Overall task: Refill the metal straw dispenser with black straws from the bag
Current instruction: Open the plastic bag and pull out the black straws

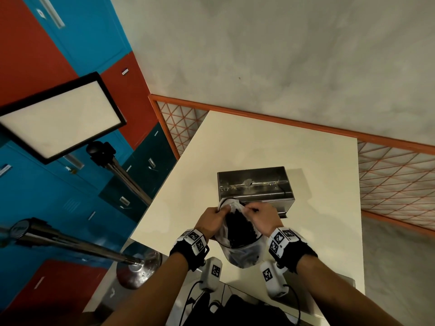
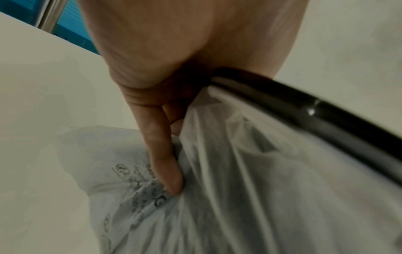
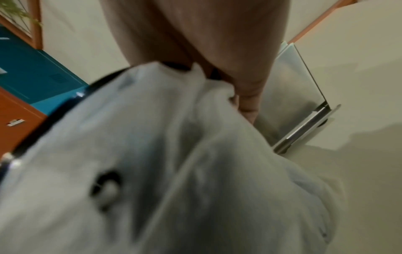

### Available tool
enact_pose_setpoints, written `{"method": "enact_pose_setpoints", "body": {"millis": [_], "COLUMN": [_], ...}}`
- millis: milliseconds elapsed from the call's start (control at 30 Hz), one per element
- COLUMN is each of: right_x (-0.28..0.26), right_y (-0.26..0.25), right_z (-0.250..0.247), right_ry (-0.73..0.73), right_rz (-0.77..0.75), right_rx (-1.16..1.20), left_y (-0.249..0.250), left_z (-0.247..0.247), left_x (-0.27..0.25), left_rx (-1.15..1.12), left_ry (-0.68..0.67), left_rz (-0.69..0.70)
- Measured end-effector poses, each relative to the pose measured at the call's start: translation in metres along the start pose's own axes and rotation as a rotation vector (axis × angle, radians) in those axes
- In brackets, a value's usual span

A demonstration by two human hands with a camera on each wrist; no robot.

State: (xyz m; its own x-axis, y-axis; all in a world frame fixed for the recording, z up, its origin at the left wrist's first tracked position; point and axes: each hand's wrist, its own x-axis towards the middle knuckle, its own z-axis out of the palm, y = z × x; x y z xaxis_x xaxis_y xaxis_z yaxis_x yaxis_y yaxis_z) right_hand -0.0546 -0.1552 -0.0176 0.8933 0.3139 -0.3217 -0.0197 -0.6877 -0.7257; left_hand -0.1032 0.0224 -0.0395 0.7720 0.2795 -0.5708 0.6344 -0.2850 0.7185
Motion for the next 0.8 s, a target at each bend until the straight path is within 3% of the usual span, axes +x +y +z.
{"method": "enact_pose_setpoints", "body": {"millis": [200,400,500,600,700,800], "right_x": [0.001,-0.005,-0.019,-0.030,-0.030,-0.029], "right_y": [0.016,0.009,0.003,0.008,0.008,-0.001], "right_z": [0.004,-0.017,-0.029,-0.027,-0.016,-0.010], "right_ry": [0.057,-0.010,-0.149,-0.291,-0.354,-0.307], "right_rz": [0.088,0.115,0.199,0.370,0.449,0.447], "right_rx": [-0.170,-0.010,0.058,0.258,0.520,0.600], "left_y": [-0.012,-0.003,-0.003,-0.002,0.002,0.004], "left_z": [-0.001,-0.007,-0.023,-0.024,-0.016,-0.008], "left_x": [0.006,-0.014,-0.033,-0.056,-0.071,-0.067], "left_rx": [-0.045,-0.347,-0.012,0.147,-0.015,-0.211], "left_ry": [-0.010,-0.006,0.013,-0.203,-0.404,-0.442], "left_rz": [-0.018,-0.027,-0.003,-0.106,-0.208,-0.226]}}
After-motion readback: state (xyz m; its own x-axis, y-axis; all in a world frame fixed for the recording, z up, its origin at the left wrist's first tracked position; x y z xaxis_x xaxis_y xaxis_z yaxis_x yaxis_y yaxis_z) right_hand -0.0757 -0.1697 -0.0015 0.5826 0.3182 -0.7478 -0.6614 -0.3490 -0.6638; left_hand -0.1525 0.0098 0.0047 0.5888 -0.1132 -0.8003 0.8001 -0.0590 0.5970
